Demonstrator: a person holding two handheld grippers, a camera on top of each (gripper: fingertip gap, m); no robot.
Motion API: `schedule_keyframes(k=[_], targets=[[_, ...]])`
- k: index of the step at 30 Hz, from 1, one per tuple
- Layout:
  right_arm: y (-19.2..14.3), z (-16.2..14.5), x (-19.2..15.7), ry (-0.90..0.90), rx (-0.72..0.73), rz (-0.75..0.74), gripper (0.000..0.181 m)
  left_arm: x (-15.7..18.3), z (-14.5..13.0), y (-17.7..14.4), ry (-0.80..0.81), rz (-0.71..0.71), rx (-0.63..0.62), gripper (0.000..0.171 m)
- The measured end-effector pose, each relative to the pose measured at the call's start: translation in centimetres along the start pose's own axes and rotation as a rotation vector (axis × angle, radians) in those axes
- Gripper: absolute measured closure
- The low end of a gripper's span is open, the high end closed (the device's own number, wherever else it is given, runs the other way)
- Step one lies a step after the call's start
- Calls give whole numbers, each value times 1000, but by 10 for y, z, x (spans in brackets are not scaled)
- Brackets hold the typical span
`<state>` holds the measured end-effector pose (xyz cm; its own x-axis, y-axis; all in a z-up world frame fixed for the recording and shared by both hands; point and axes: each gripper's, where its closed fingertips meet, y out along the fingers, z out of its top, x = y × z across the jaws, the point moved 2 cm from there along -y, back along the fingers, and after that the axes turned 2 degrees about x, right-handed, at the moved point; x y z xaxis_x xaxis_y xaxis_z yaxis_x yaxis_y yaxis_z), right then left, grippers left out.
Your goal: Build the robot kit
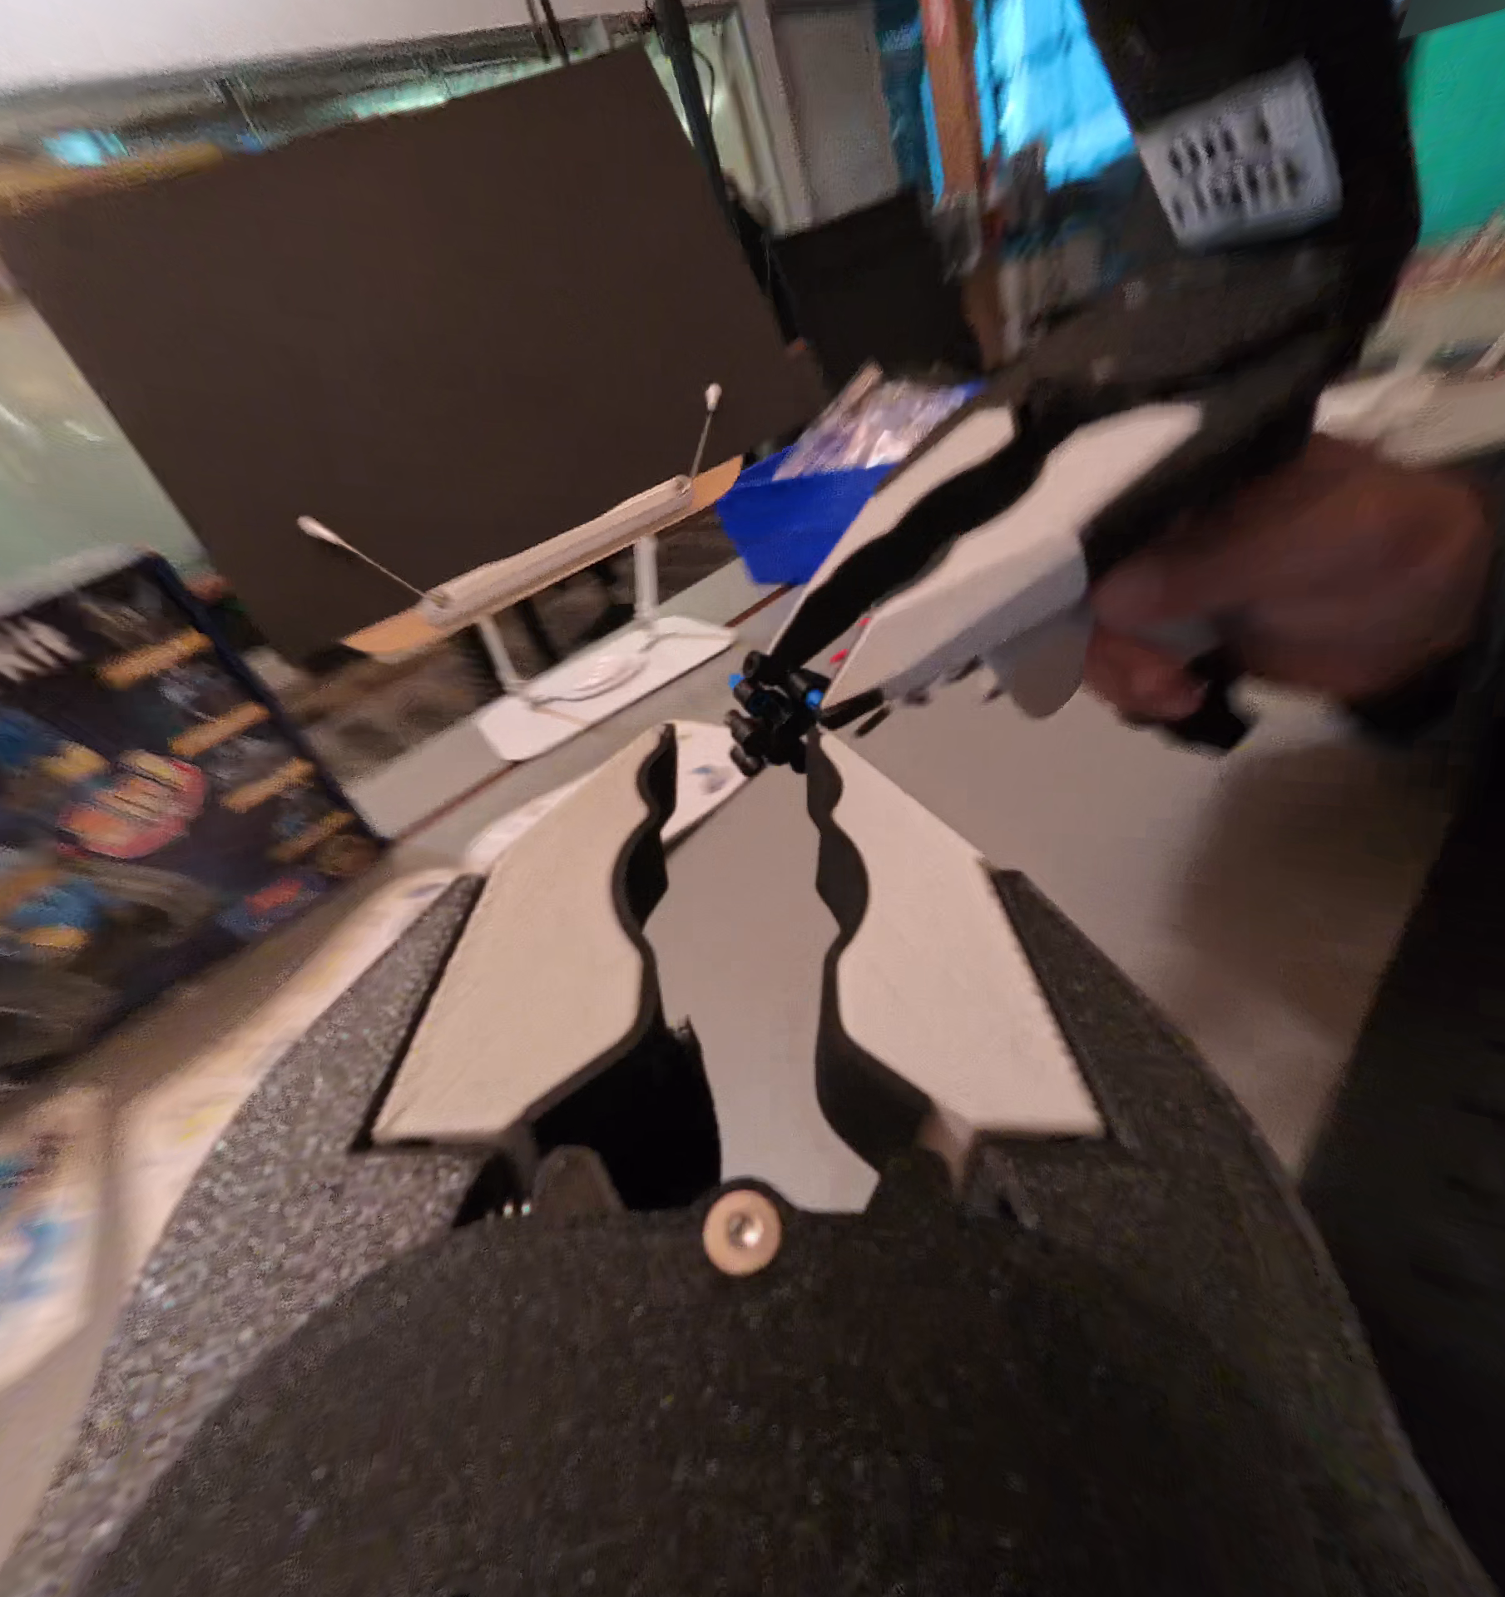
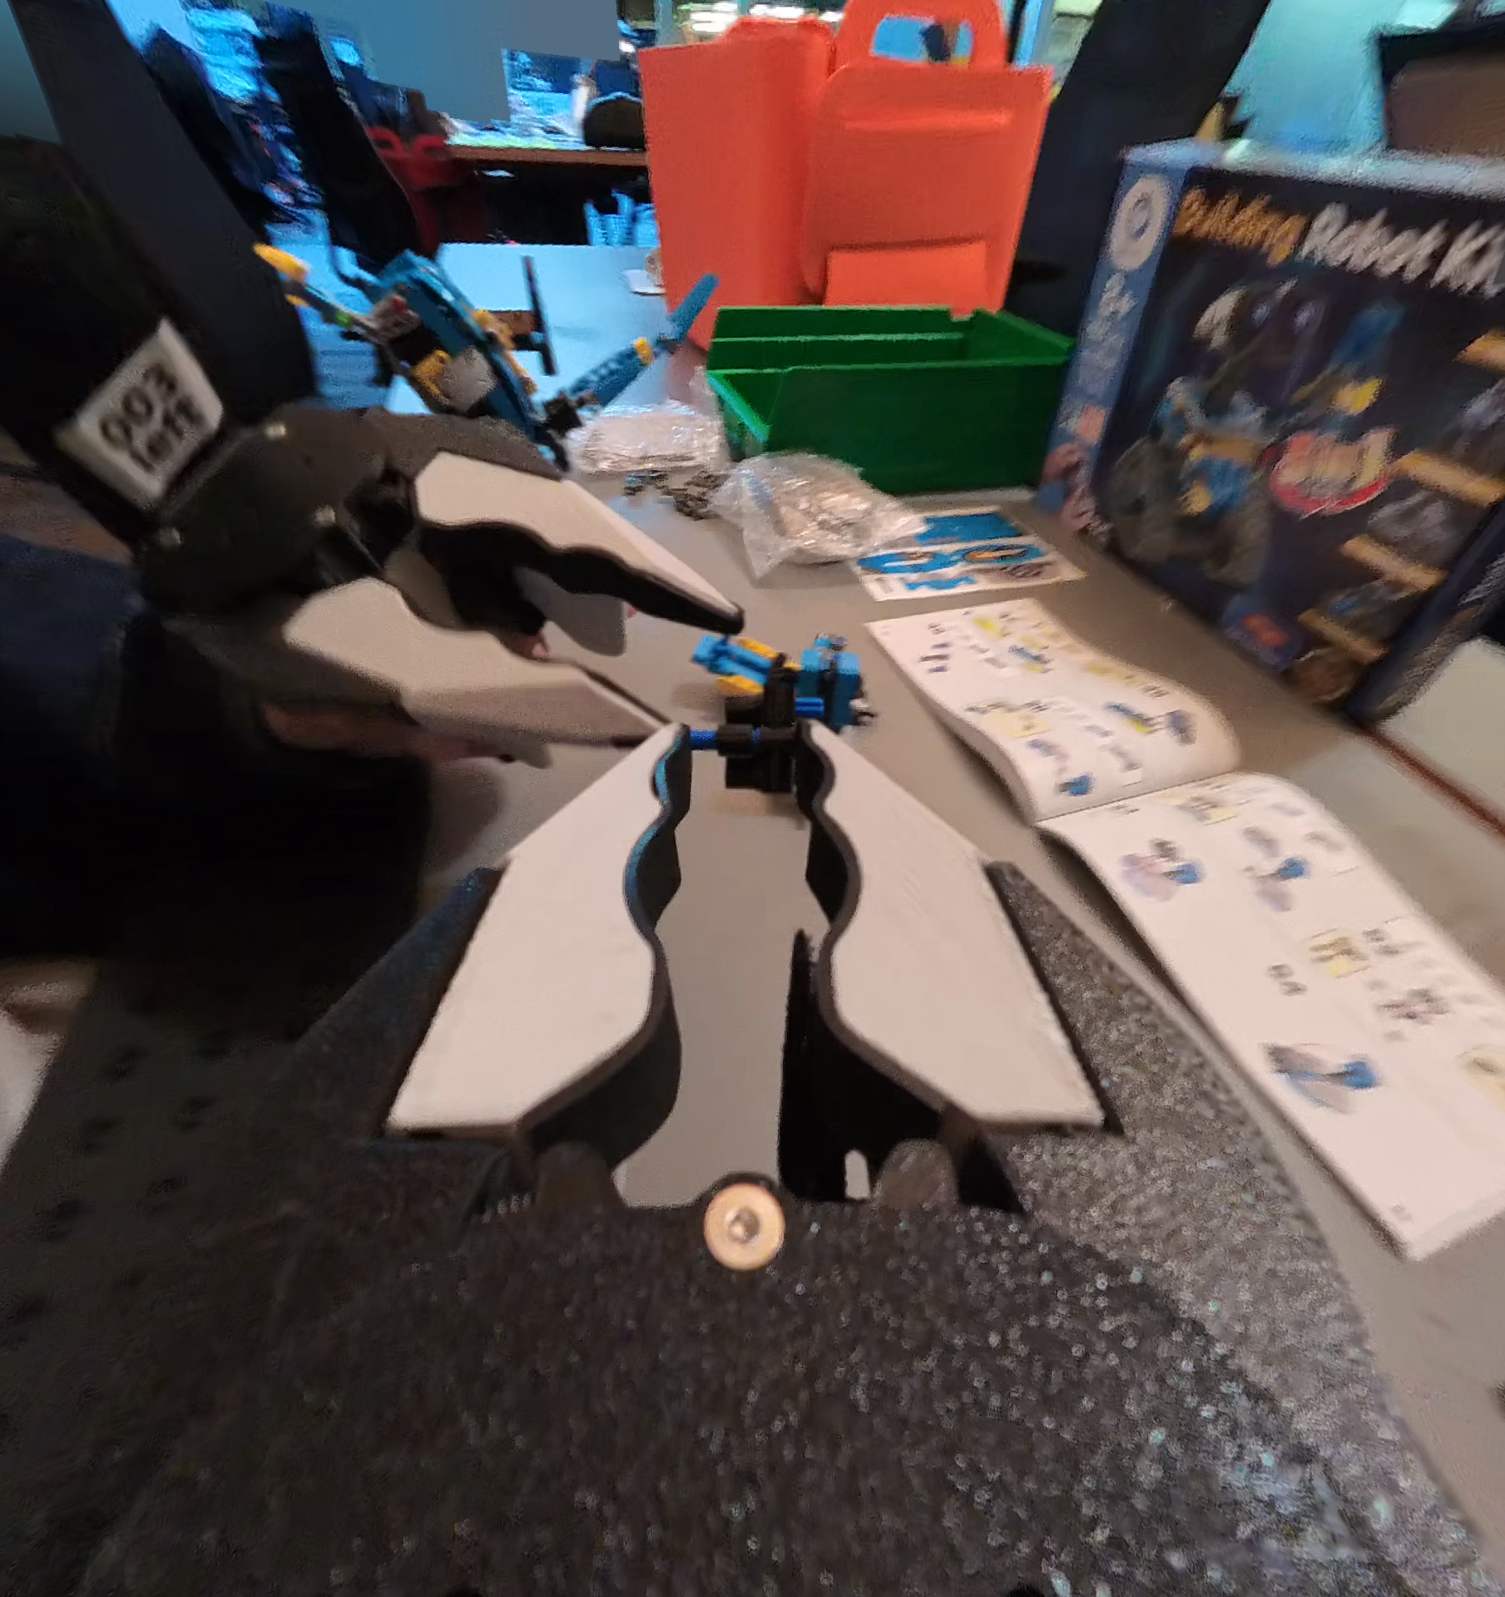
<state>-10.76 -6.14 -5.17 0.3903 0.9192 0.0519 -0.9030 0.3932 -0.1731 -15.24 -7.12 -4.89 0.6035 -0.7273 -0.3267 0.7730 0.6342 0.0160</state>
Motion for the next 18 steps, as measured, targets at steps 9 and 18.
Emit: schedule_keyframes(k=[9,18], targets=[[-1,11,-19,-426,17,-113,158,-1,-2,2,-881,-441,75,131],[6,1,-20,-490,-65,-162,155,7,-12,5,-834,-431,5,139]])
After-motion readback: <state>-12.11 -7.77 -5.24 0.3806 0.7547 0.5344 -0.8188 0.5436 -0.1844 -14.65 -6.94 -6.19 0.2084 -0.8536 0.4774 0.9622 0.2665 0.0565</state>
